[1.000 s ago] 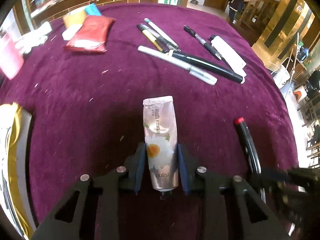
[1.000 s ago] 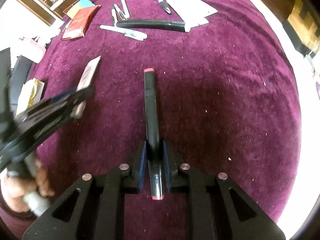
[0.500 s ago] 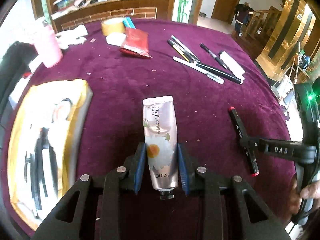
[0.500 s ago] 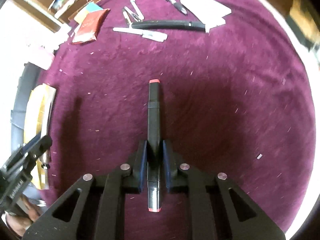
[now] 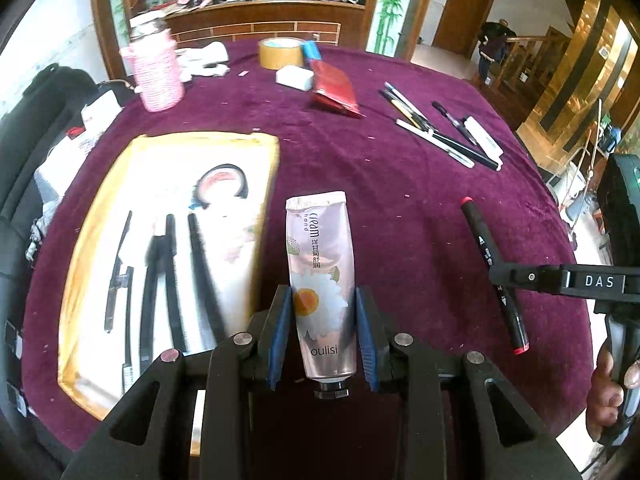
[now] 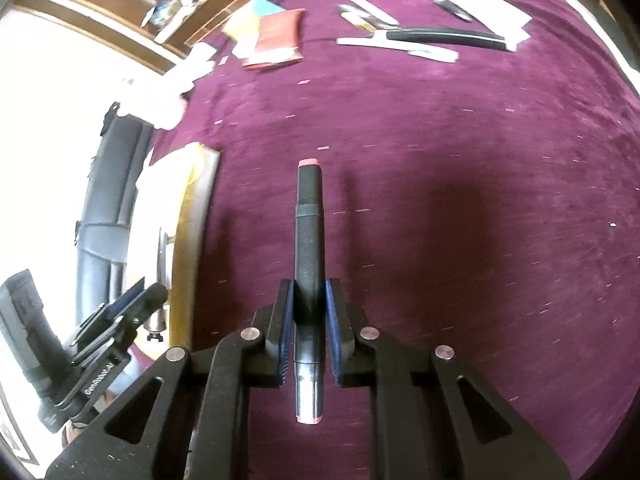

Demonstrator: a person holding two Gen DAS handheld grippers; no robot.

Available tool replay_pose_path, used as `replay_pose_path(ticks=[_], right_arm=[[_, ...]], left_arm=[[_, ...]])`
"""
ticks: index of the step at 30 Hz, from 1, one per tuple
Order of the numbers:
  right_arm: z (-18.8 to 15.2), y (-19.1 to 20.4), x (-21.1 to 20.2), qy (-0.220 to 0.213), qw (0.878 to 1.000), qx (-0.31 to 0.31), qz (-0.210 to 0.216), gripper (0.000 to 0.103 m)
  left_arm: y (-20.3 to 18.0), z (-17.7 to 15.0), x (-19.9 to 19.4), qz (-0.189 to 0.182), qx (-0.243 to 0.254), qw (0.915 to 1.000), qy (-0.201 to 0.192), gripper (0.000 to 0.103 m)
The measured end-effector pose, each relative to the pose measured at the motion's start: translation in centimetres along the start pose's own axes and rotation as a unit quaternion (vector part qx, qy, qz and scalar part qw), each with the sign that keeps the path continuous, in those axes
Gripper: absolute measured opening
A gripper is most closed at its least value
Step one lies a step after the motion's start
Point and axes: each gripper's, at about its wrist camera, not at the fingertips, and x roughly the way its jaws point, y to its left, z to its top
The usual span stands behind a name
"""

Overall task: Organize objects
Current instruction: 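Carry the tube and red-capped marker over the tray, lower them in and open both tools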

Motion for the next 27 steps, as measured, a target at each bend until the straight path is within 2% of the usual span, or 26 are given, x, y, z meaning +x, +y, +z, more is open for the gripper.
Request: replay_pose_path(ticks=[7,13,22,25,27], right_arm=[[-1.2,6.4,1.8,0.009,0.999,-0.028,0.023,0.013],[-1.8,10.9,4.1,0.024,0.998,-0.053,0.032,0.014],[-2.4,16.4,7.9,0.053,0.995,-0.081,0.032,0.014],[-2.5,18.0,9.5,0.061,0.993,-0.095,0.020,0.014],[-2.5,18.8,10.4,0.066,0.992,-0.103,0.010,0.014]], left_arm=[[6.9,-1.1,-2.5,-0.002,-0.053,0.9985,-0.008,0.027],[12.1,-2.5,-2.4,-0.001,-0.096,0.9954,0.003,0.027],[16.0,-3.4,-0.7,0.001,-0.115,0.9932,0.019,0.027],[16.9,-3.5,0.1,0.001,-0.117,0.9928,0.028,0.018],[17.6,-3.5,0.8,-0.001,-0.119,0.9923,0.034,0.018]])
